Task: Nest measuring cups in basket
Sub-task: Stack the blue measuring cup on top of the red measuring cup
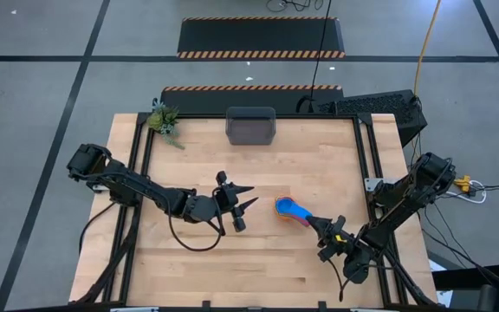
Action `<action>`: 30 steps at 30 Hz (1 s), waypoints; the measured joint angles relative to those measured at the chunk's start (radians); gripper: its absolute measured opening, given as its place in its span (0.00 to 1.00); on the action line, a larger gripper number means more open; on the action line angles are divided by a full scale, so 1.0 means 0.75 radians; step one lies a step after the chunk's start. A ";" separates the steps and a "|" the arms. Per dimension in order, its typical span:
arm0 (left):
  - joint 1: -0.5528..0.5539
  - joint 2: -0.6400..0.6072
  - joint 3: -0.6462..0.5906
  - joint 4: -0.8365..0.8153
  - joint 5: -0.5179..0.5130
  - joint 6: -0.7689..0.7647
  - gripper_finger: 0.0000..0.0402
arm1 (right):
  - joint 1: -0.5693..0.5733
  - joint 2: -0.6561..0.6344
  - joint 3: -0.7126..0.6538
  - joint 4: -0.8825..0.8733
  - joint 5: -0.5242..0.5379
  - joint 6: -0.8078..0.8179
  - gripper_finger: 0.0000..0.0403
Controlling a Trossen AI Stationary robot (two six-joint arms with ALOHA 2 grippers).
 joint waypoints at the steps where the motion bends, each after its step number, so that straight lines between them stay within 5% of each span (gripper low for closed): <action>1: 0.000 0.000 0.000 0.000 0.000 0.000 0.40 | 0.000 0.000 0.000 0.000 0.000 0.001 0.00; 30: 0.000 0.000 0.000 -0.003 0.000 0.018 0.40 | 0.004 0.002 -0.059 -0.038 0.035 0.175 0.00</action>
